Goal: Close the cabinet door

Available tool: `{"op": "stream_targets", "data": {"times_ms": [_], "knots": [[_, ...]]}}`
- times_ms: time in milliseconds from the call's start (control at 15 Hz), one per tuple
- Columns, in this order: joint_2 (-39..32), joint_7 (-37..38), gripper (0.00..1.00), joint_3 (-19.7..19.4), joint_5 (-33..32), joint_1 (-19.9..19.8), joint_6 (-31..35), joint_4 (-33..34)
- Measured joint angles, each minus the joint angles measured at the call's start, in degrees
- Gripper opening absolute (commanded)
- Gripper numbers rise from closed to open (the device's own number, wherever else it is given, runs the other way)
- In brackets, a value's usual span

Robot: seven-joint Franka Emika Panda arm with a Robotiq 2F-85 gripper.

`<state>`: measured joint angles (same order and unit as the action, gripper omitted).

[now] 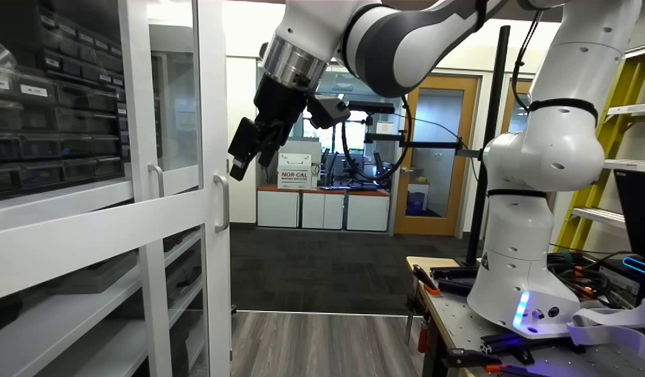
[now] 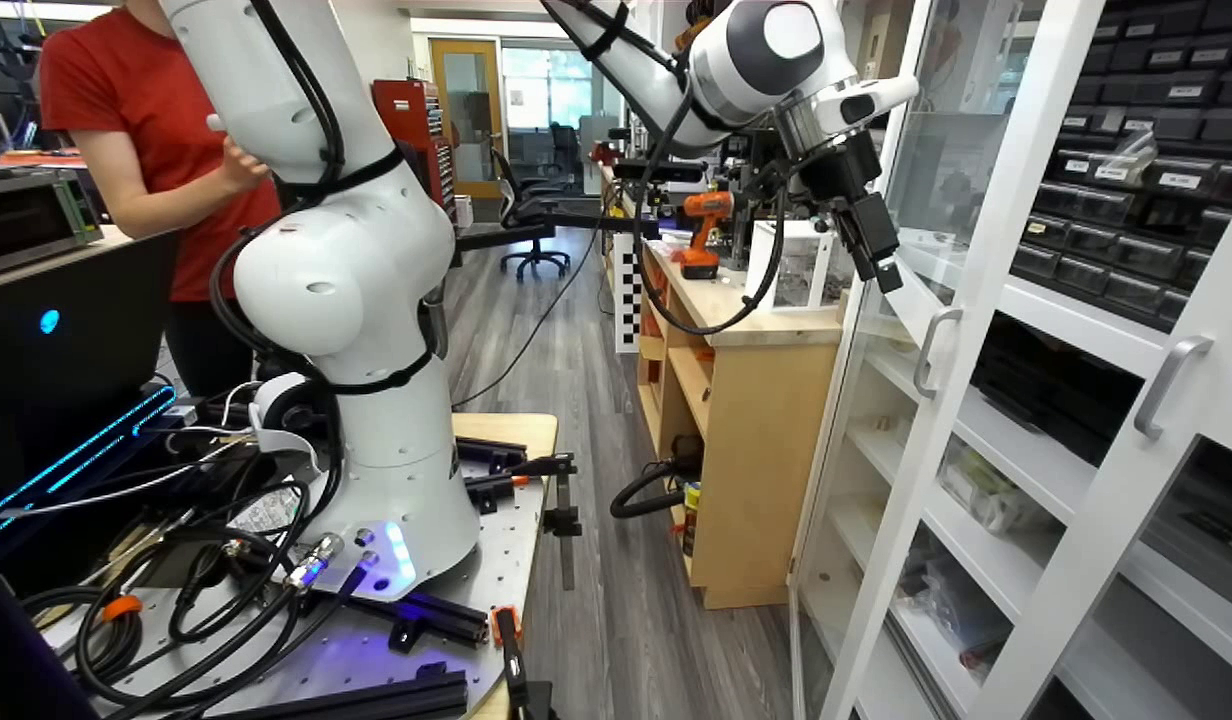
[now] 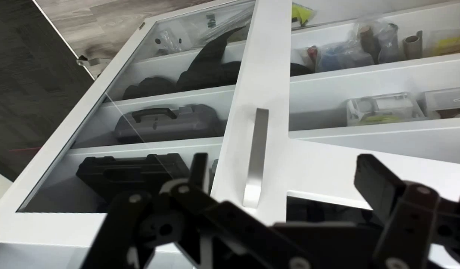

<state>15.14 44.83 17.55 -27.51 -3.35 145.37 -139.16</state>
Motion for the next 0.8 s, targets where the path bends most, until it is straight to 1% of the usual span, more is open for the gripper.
{"op": "stream_targets", "data": {"times_ms": [400,800], "knots": [[-5.18,5.30,1.00,-1.27,-5.46,-0.44,2.61,3.30],[-8.43,8.43,1.00,-3.88,-7.13,-0.29,4.31,5.26]]}}
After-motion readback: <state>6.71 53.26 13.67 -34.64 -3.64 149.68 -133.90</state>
